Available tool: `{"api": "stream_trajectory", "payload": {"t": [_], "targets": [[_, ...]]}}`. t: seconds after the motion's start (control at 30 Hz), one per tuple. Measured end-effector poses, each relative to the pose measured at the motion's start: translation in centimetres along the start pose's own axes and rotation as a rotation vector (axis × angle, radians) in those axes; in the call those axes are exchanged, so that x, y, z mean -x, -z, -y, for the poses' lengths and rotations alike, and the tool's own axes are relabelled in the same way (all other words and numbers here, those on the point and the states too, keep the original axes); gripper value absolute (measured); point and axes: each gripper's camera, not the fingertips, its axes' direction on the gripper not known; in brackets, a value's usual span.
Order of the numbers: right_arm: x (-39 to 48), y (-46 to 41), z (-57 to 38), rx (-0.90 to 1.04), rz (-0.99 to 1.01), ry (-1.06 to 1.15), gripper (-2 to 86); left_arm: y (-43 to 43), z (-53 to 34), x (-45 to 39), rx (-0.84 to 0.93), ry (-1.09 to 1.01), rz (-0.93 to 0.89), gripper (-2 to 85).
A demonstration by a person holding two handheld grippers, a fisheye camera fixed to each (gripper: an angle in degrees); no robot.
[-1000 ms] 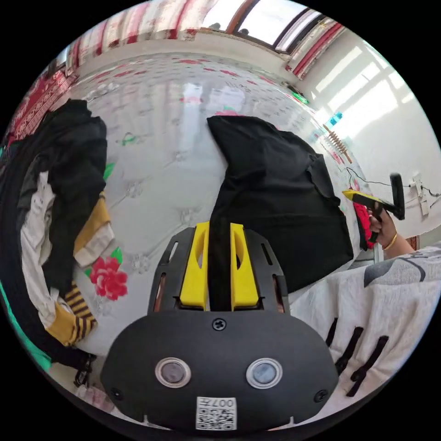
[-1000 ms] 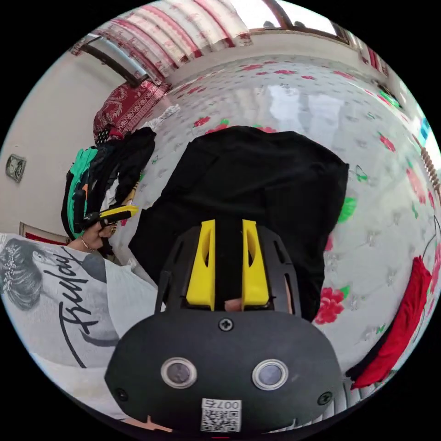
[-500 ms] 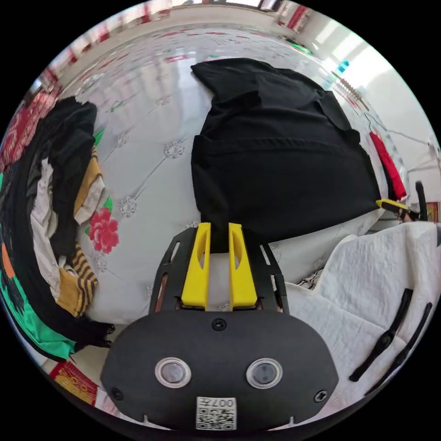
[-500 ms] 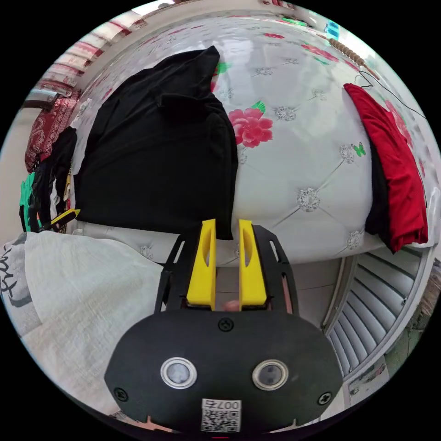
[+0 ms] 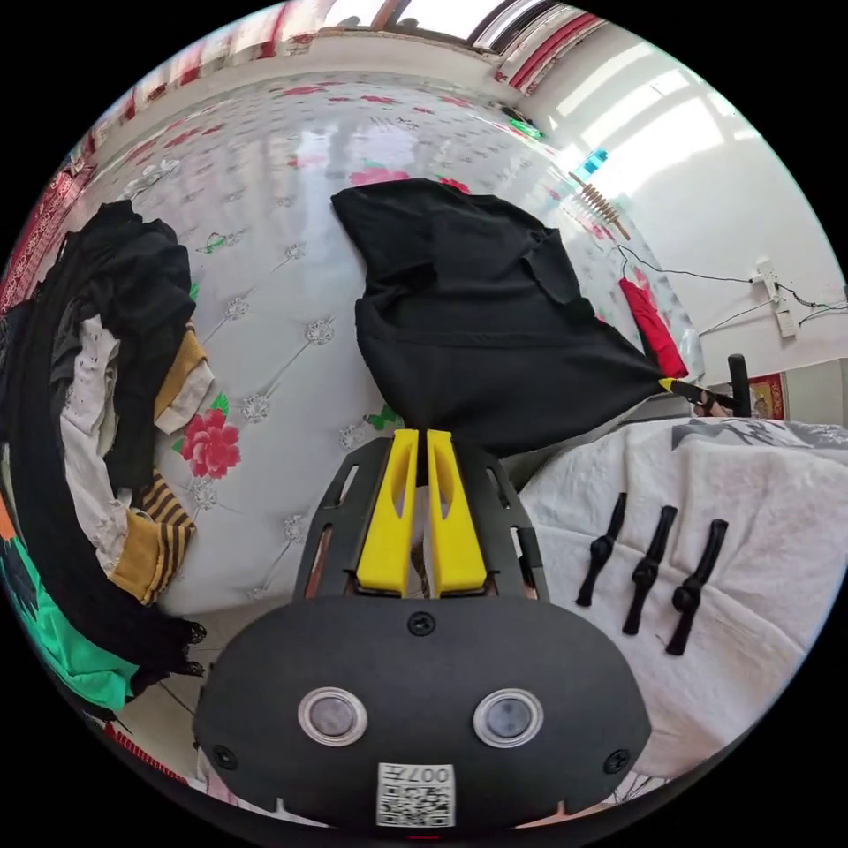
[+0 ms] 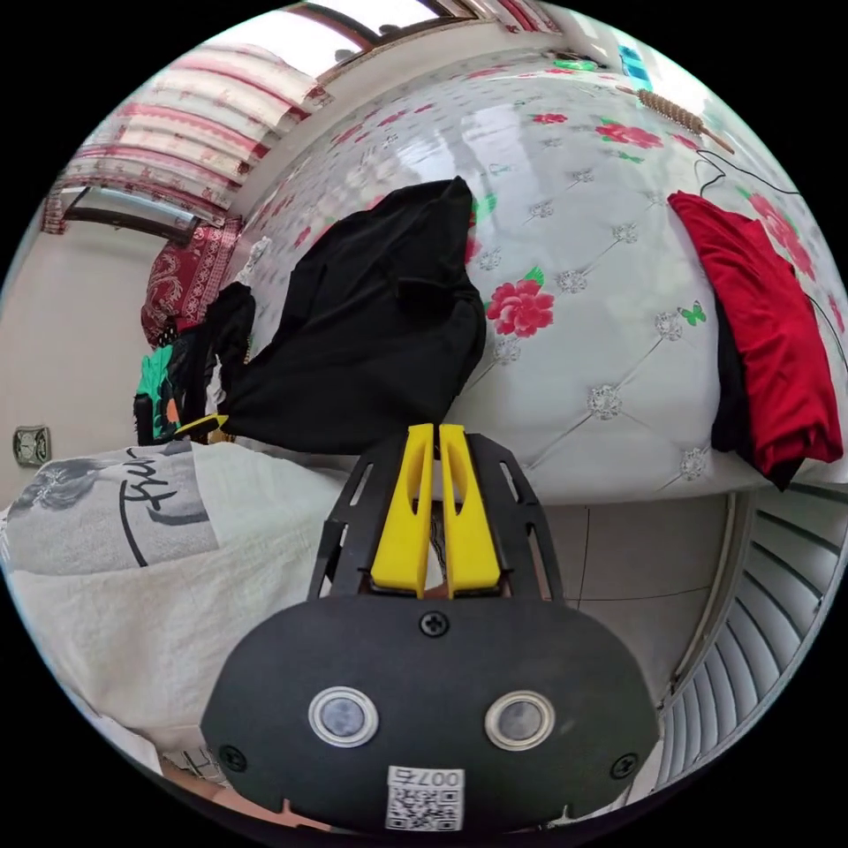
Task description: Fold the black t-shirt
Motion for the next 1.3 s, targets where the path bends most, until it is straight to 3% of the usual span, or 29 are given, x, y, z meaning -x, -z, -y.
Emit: {"api": "stream_trajectory", "payload": {"t": [0.2, 0.33, 0.6, 0.73, 0.97, 1.17, 1.3], "targets": [[-1.8, 1.5, 2.7, -0.035, 0.253, -0.042, -0.2, 2.6, 5.6, 2.9, -0.056, 0.105, -0.097, -0.7], [-2.1, 2.1, 9.5, -0.106, 0.284, -0.029, -0.2, 2.7, 12.9, 5.1, -0.082, 0.156, -0.069, -0.5], [-3.5, -4.5, 25.1, -0.167, 0.017, -0.068, 0.5, -2.8, 28.8, 9.8, -0.217, 0.47, -0.094, 5.2], [-5.9, -8.9, 26.6, -0.146, -0.015, -0.131, 2.6, -4.6, 29.2, 10.7, -0.264, 0.482, -0.087, 9.9], [-7.8, -12.6, 19.8, -0.111, -0.036, -0.126, 5.4, -7.4, 21.0, 8.8, -0.183, 0.317, 0.112, 8.9], [-9.9, -15.2, 14.1, -0.112, 0.097, -0.296, 7.0, -9.5, 18.8, 6.5, -0.178, 0.307, 0.074, 9.5], [-9.8, -18.4, 13.6, -0.068, 0.19, -0.342, 7.2, -10.8, 18.9, 6.9, -0.165, 0.394, 0.125, 3.3]]}}
